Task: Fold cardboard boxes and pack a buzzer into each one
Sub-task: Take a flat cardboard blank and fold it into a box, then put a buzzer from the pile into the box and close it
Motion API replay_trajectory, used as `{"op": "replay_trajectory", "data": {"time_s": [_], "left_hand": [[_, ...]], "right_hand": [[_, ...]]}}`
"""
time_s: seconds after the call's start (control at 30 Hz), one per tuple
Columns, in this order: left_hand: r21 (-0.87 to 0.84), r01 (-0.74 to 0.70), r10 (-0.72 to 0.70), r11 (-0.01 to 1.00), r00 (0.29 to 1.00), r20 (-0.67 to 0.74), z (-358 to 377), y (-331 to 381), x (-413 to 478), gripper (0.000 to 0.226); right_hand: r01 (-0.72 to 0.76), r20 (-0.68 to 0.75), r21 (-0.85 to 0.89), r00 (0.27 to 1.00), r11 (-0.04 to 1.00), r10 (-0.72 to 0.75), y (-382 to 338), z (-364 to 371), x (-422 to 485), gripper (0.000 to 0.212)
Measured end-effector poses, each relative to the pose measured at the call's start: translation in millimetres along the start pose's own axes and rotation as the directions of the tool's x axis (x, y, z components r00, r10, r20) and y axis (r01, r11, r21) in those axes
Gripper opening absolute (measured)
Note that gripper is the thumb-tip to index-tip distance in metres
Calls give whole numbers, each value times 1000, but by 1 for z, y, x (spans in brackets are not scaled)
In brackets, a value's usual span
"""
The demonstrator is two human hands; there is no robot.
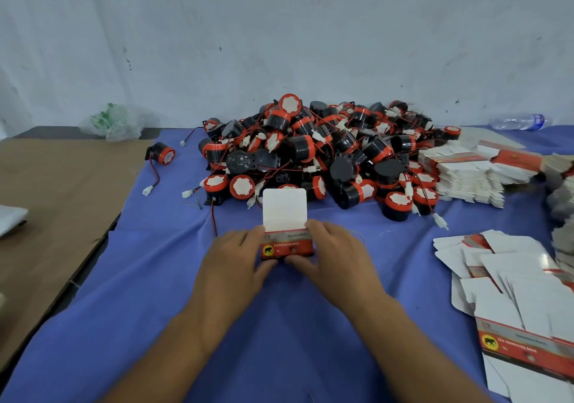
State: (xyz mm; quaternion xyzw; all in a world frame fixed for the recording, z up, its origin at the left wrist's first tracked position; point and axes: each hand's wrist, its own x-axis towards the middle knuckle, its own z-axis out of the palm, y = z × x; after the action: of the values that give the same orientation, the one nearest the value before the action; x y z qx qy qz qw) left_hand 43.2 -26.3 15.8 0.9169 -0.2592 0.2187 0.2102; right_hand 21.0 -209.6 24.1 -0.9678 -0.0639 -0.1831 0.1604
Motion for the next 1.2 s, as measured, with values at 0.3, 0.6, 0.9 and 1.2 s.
{"op": "replay_trajectory", "data": {"time_s": [0.3,0.6,0.9,1.2], "left_hand": [[-732,378,-414,567,899,144,2,-7,-3,10],[-376,248,-161,893,955,248,4,-19,-8,36],[-446,313,-166,838,926,339,-2,-27,-9,38],[-426,288,-109,858,911,397,-6,-27,-9,40]], "right_hand": [[-260,37,603,953,754,299,-8,15,-15,31],[-335,142,396,942,855,304,12,-10,-5,30],[64,345,58,935,996,-80,27,-17,114,58],[231,522,-120,842,966,-136,30,19,151,64]]}}
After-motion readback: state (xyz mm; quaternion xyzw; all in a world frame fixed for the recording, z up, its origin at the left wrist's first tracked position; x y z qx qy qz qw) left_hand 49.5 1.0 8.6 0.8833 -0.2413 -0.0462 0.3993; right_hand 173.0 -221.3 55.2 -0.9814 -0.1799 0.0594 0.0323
